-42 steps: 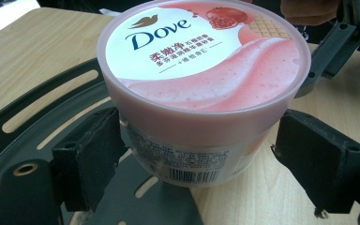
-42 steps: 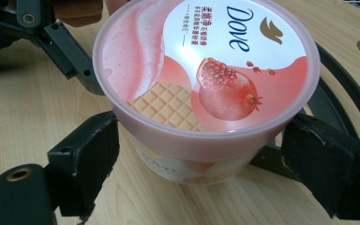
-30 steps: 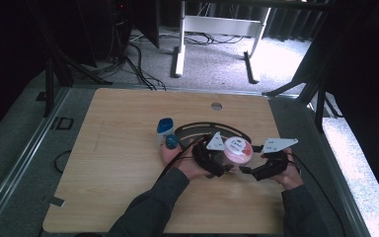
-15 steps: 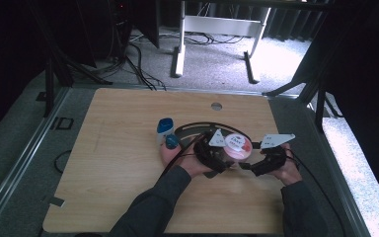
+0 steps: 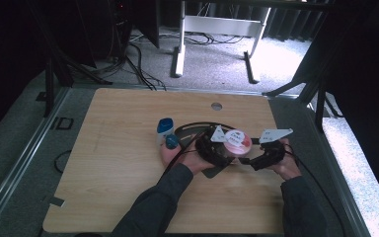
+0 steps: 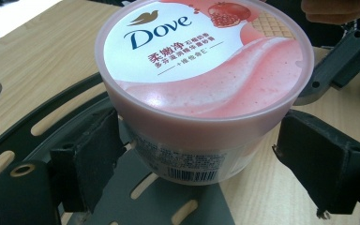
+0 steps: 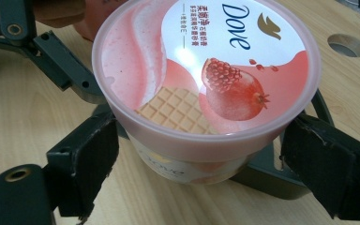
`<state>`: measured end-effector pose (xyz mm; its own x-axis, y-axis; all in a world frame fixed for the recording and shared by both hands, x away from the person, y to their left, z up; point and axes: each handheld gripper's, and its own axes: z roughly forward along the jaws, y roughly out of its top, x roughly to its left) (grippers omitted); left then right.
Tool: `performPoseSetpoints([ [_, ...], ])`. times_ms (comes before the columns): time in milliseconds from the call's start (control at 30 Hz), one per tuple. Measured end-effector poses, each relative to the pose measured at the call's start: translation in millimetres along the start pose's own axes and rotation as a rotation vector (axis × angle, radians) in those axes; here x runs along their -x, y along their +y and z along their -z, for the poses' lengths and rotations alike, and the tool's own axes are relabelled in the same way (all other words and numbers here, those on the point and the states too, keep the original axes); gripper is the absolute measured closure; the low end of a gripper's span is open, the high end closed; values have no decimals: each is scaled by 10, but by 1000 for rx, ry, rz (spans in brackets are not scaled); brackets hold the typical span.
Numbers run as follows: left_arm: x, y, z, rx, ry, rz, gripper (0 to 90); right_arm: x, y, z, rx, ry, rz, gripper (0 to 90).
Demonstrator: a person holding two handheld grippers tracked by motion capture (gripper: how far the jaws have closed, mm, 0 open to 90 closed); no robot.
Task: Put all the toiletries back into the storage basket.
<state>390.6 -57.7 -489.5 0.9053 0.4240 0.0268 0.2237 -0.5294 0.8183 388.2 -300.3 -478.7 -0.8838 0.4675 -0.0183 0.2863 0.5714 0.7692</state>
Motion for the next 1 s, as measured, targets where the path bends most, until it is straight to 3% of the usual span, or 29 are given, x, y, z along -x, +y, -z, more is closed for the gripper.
performPoseSetpoints([
  [233,-44,-23,-72,-16,26,12,146,93,7,-85,-35,1,-1,124],
  [667,-113,44,-172,-24,44,28,147,237,18,-107,-45,-5,-5,128],
  [1000,-144,73,-268,-17,85,56,147,352,26,-141,-53,-18,-28,129],
])
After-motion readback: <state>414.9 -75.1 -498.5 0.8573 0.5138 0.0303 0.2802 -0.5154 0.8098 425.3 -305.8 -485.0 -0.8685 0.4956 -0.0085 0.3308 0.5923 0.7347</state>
